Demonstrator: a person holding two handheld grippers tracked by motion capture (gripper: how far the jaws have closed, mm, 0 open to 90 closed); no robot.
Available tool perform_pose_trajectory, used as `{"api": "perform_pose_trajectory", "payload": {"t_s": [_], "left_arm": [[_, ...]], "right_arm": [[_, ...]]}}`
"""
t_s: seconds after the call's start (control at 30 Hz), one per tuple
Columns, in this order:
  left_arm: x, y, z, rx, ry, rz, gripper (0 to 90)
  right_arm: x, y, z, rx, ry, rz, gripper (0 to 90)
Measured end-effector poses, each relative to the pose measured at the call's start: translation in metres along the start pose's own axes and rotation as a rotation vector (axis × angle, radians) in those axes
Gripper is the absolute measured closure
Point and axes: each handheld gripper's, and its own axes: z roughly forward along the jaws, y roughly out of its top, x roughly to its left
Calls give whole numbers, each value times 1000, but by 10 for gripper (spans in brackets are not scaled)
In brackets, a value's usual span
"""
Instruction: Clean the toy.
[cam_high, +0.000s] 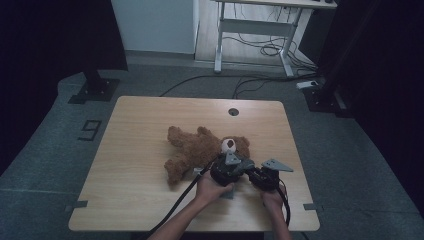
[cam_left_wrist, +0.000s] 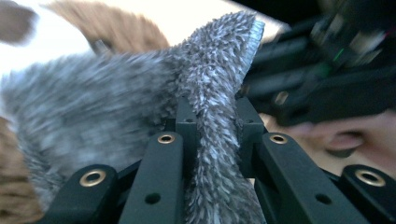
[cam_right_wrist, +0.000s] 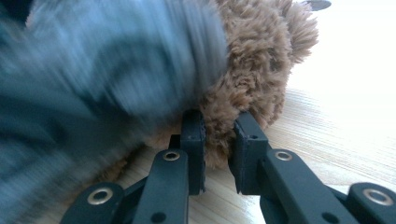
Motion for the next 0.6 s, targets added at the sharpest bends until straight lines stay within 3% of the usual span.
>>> {"api": "perform_pose_trajectory", "payload": {"t_s": [0.2, 0.4, 0.5, 0.6], "left_arm": [[11, -13, -9, 3, 7, -31, 762], [27, -31, -35, -23, 46, -63, 761], [44, -45, -53, -43, 69, -106, 762], [53, -52, -62, -62, 72, -128, 762]], "right_arm": [[-1, 0, 0, 0, 4, 4, 769], [-2, 0, 0, -1, 1, 3, 769], [-2, 0, 0, 1, 0, 0, 769], [-2, 0, 0, 1, 0, -1, 769]]}}
